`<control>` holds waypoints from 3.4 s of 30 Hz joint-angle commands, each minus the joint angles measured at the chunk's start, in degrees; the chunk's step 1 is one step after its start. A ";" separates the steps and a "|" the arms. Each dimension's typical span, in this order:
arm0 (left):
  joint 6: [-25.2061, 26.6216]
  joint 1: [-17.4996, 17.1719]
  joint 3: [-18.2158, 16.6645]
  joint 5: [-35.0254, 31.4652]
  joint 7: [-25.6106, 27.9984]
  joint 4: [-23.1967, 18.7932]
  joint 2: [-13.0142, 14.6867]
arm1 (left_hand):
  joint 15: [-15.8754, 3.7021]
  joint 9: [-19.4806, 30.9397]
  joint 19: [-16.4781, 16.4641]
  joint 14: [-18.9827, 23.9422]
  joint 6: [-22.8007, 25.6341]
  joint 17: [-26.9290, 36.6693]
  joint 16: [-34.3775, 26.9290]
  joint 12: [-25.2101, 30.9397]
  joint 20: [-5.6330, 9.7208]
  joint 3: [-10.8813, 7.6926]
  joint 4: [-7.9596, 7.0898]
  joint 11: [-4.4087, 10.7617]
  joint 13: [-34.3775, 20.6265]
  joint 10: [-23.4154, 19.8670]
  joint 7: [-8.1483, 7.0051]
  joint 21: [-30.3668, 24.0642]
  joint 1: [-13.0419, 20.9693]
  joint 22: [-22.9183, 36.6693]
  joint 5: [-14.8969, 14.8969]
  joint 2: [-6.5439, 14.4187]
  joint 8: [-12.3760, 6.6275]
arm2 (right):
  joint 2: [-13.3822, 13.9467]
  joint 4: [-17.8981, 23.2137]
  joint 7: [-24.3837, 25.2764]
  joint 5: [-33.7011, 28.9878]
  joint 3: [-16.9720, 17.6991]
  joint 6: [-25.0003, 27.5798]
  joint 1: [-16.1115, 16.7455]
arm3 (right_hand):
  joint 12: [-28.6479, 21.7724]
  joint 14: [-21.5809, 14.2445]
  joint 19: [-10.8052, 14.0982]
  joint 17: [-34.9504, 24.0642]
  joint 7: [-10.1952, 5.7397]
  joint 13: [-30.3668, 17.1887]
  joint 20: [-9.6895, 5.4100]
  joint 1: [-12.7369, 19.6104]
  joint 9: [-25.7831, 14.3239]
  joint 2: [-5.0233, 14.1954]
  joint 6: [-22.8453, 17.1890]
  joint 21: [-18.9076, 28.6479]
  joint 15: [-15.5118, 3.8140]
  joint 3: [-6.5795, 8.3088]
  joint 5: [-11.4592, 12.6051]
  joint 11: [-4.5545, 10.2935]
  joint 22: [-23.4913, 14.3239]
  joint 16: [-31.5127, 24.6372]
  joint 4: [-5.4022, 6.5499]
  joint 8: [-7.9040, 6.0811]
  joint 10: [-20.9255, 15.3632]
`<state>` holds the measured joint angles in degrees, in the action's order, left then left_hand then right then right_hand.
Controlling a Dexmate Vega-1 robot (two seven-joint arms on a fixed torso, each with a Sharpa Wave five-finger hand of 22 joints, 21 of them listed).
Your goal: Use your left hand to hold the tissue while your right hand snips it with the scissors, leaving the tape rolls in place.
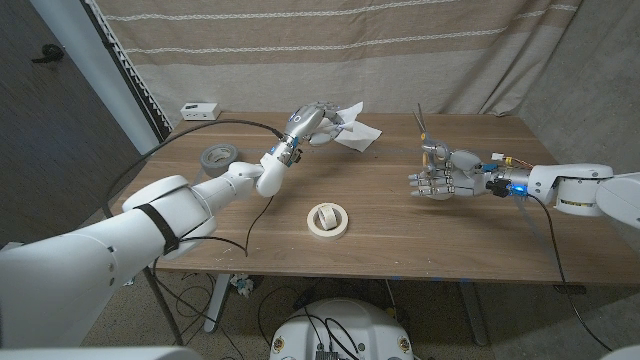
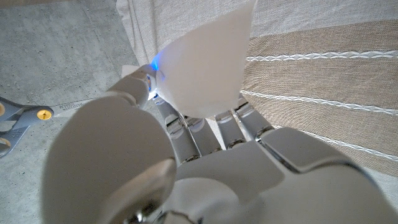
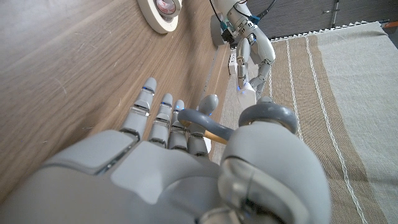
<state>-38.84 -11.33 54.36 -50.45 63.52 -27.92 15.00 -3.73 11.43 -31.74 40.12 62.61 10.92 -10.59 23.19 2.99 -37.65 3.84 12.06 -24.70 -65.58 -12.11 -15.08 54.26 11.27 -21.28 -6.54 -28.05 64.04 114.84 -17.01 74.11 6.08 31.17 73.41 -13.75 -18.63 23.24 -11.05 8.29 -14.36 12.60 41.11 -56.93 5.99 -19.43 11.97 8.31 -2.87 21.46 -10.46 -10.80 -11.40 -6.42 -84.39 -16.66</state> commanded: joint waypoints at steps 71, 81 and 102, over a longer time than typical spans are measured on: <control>-5.03 0.82 -3.07 -6.82 0.48 2.87 -2.57 | -9.68 3.54 3.79 -1.29 -5.06 0.11 0.04 2.19 7.57 9.68 -6.57 -0.03 0.72 4.99 -0.01 1.14 8.12 0.30 -1.91 4.18 -4.81 | 12.45 0.15 -10.22 -4.80 -5.29 7.47 -9.16 | 0.06 -1.64 3.94 -0.26 2.29 -0.05 -0.03 2.42 -0.11 0.53 0.38 0.43 0.30 0.18 -0.50 -0.92 -0.02 -0.41 -0.63 -0.18 -0.08; -5.99 0.40 -4.53 -8.29 0.48 2.55 -2.87 | -9.67 3.57 3.81 -1.29 -5.13 0.16 -0.01 2.31 7.52 10.46 -7.38 -0.04 0.91 5.01 -0.03 1.17 8.80 0.27 -2.09 4.05 -5.17 | 12.52 -0.06 -12.03 -6.27 -12.28 9.84 -17.48 | 0.15 -1.57 4.41 -0.27 2.57 -0.04 -0.03 2.55 -0.86 0.55 1.10 0.43 0.37 0.15 -0.57 -1.28 0.01 -0.32 -0.60 -0.38 0.11; -6.63 0.67 -4.22 -8.58 0.48 2.78 -3.48 | -9.65 3.37 3.82 -1.21 -5.50 0.10 0.04 2.70 7.47 12.65 -9.83 0.00 0.89 5.28 -0.04 1.22 11.26 0.27 -3.14 3.85 -5.49 | 11.32 -0.47 -14.79 -8.59 -20.58 12.29 -26.65 | 0.05 -2.07 5.04 -0.28 2.80 -0.03 -0.02 2.69 -0.61 0.59 0.98 0.31 0.08 0.07 -0.75 -1.19 0.05 -0.42 -0.49 -0.10 -0.19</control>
<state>-44.90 -10.78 50.20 -58.38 64.00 -25.00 11.69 -3.68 11.43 -28.22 38.79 57.05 10.95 -10.61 25.65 2.78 -24.99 -5.39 11.87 -23.64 -60.52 -12.06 -13.97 64.67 11.47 -23.98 -2.77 -31.72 76.04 114.86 -30.36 66.58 -10.35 42.60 51.29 -13.75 -20.07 27.97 -11.05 8.38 -14.39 12.59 43.15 -57.29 6.81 -18.50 12.41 8.49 -2.46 20.67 -11.36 -10.67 -11.74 -6.83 -84.26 -16.57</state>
